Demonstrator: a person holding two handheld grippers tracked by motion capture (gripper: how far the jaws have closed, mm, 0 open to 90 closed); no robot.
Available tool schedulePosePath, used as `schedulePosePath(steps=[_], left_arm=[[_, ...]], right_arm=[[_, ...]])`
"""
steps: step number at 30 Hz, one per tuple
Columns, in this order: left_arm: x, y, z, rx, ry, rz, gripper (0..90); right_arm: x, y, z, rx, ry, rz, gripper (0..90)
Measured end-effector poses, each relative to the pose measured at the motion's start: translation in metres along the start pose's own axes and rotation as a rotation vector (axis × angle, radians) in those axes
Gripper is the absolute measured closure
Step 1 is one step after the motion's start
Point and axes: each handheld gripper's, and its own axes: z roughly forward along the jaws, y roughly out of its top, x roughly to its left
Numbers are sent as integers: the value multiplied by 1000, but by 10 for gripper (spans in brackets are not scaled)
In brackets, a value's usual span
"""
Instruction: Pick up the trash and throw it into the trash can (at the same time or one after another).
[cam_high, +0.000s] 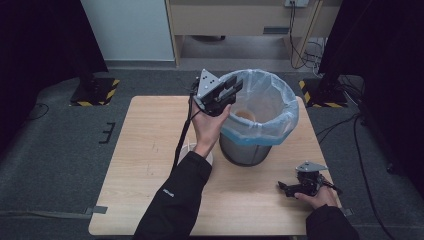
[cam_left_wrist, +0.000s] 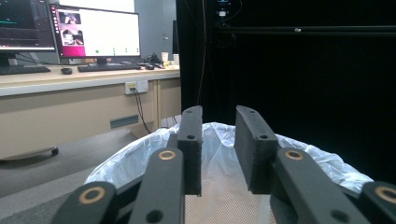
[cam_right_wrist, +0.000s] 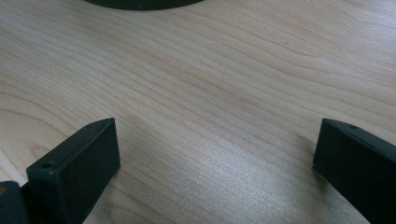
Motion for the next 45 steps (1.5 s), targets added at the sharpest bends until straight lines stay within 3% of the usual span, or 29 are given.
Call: schedulePosePath(steps=[11, 13, 15, 18, 26, 35, 45], left_arm=[[14, 6, -51, 34, 38, 50, 614], [18, 5, -62, 36, 51, 56, 591], [22, 2, -73, 68, 59, 41, 563], [27, -5, -87, 81, 80, 63, 547], [37, -39, -117, 148, 122, 34, 493], [47, -91, -138, 247, 163, -11, 451], [52, -139, -141, 375, 182, -48, 425]], right_arm=[[0, 0, 0, 2, 3, -4, 8], [0, 0, 0, 2, 3, -4, 8], [0, 0, 0, 0, 2, -3, 8], [0, 0, 0, 0, 1, -4, 7], [1, 0, 0, 1, -1, -1, 7], [1, 0, 0, 1, -2, -2, 9], [2, 0, 0, 0, 0, -5, 9]])
